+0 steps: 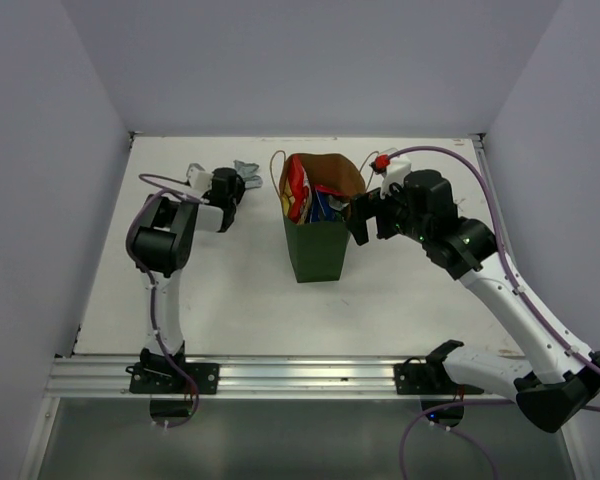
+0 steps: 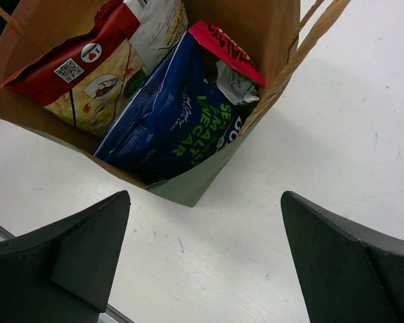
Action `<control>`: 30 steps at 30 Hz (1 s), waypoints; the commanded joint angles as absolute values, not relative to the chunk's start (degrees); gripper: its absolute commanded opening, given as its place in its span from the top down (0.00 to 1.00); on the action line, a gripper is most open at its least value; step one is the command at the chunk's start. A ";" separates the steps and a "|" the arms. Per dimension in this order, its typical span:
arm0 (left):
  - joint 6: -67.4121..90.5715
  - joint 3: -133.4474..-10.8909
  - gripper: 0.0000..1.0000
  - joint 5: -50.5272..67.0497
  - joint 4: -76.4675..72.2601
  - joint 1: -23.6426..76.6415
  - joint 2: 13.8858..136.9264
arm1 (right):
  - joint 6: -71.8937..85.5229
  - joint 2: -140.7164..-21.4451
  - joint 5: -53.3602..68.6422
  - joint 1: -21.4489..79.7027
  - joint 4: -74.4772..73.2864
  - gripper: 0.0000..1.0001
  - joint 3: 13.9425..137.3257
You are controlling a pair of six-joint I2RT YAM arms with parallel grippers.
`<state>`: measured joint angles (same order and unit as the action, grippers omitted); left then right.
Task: Place the snacks into the paper bag
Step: Pick up the snack from the center of the board.
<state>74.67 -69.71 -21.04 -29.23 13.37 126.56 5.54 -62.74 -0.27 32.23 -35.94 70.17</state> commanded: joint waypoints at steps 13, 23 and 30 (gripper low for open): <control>48.35 -58.19 1.00 -27.33 -31.11 10.55 101.45 | 4.57 -60.38 2.90 32.17 -34.54 0.02 71.37; 32.02 -59.23 1.00 -24.00 -23.21 10.46 86.05 | 4.22 -59.68 4.30 32.25 -33.66 0.01 70.49; 24.26 -65.28 1.00 -20.31 -11.71 10.37 77.62 | 3.61 -60.12 5.27 32.25 -33.22 0.01 70.93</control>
<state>31.07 -60.25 -22.06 -17.45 10.87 81.08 4.82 -60.58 4.05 32.23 -35.27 70.15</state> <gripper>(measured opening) 0.012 0.985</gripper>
